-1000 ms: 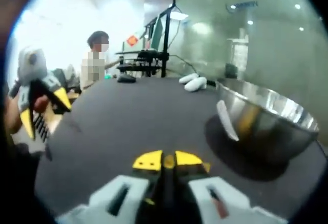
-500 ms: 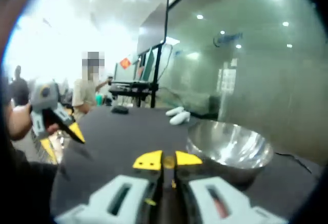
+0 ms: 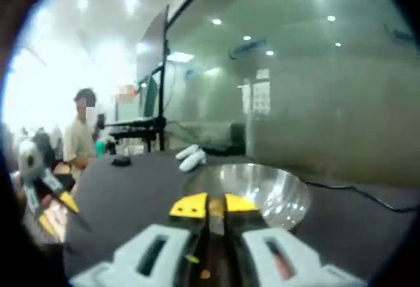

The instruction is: Pick up the QQ candy scattered on the table and place it into the stainless steel bowl on the table

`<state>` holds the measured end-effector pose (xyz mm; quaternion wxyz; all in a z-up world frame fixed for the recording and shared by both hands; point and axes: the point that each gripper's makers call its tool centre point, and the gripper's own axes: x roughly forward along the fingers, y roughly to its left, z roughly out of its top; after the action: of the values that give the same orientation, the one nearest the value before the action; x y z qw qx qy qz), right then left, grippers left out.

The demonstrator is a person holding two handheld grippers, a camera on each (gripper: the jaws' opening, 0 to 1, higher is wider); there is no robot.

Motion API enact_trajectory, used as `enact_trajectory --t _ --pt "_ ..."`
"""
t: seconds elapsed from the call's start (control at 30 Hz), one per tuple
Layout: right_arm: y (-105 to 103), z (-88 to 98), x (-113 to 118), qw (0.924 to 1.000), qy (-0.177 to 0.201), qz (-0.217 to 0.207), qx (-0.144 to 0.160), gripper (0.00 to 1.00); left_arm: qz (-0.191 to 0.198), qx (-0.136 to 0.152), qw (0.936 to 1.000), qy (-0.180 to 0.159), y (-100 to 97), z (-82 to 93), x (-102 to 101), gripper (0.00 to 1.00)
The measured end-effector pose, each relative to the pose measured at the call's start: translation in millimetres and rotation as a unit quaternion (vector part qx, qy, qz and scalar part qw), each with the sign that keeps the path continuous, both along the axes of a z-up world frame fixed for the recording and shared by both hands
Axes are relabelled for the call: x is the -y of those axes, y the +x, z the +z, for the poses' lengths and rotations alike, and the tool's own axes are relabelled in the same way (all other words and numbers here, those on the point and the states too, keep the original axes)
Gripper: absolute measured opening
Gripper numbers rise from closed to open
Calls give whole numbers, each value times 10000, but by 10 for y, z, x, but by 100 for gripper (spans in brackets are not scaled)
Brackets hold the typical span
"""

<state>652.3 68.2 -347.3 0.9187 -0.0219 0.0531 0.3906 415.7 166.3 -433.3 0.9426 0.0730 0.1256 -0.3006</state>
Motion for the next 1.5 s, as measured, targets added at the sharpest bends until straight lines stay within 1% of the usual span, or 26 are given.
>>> enact_trajectory --t 0.1,0.13,0.17,0.2,0.23,0.27,0.3,0.33,0.37,0.4,0.43,0.47,0.53,0.6,0.77,0.8,0.9,1.0,1.07,1.13,1.2,1.23,1.3,1.37,1.4,1.5 --pt "130 70 17 9989 326 -236 -226 9 4 -27 10000 15 -12 -19 -3 47" --pt "93 76 16 9988 328 -265 -265 9 -6 -30 10000 34 -18 -22 -1 47" --pt "103 74 14 9988 310 -285 -264 9 -15 -26 10000 44 -22 -20 -1 47" --pt "43 61 10 9988 294 -307 -230 9 -20 -23 10000 41 -24 -16 -4 47" --pt "38 63 4 9989 293 -288 -209 10 -8 -18 10000 30 -22 -10 -12 47" --pt "103 90 2 9990 328 -243 -175 15 14 -14 10000 23 -18 -7 -21 47" --pt "127 245 -12 9973 692 -218 112 24 33 -21 10000 15 -13 -10 -31 47" --pt "161 324 -16 9960 809 -204 320 37 32 -32 10000 13 -15 -20 -30 47" --pt "161 312 2 9967 717 -238 286 40 12 -47 10000 21 -22 -33 -22 47" --pt "173 317 24 9969 663 -281 304 38 -5 -51 10000 35 -28 -43 -14 47" --pt "169 316 32 9970 644 -281 330 33 -15 -47 10000 41 -30 -46 -8 47" --pt "138 313 23 9971 646 -241 320 31 -19 -49 10000 36 -30 -46 -4 47" --pt "132 233 -3 9982 536 -162 232 32 11 -15 10000 13 -20 -29 3 47" --pt "111 181 -28 9987 452 -83 231 32 3 13 10000 -11 -19 -7 22 47" --pt "124 136 -10 9989 436 -66 160 32 -70 30 10000 19 -43 0 84 47" --pt "41 142 -11 9989 440 -68 167 32 -76 29 10000 21 -46 -2 88 47" --pt "25 88 -3 9993 372 -17 93 31 -75 23 10000 15 -54 -6 91 47" --pt "-127 73 -23 9994 281 164 145 31 -71 23 10000 4 -62 -10 91 47" --pt "-271 5 -65 9984 54 479 283 31 -44 34 10000 -3 -61 -8 80 47" --pt "-423 -103 -91 9961 -112 809 346 31 2 66 10000 -22 -54 7 53 47" --pt "-583 -269 -61 9948 -169 981 225 31 45 79 10000 -29 -48 25 21 47" --pt "-690 -413 -39 9931 -284 1129 102 31 83 99 9999 -33 -30 40 -9 47" --pt "-759 -556 19 9927 -396 1131 112 31 103 107 9999 -78 -20 58 -25 47" --pt "-803 -660 61 9921 -484 1153 47 31 115 103 9999 -65 -13 60 -24 47" --pt "-783 -683 95 9917 -499 1187 -31 31 107 105 9999 -61 -12 66 -18 47" --pt "-827 -782 149 9902 -589 1258 -117 31 50 140 9998 -129 -24 98 20 47"
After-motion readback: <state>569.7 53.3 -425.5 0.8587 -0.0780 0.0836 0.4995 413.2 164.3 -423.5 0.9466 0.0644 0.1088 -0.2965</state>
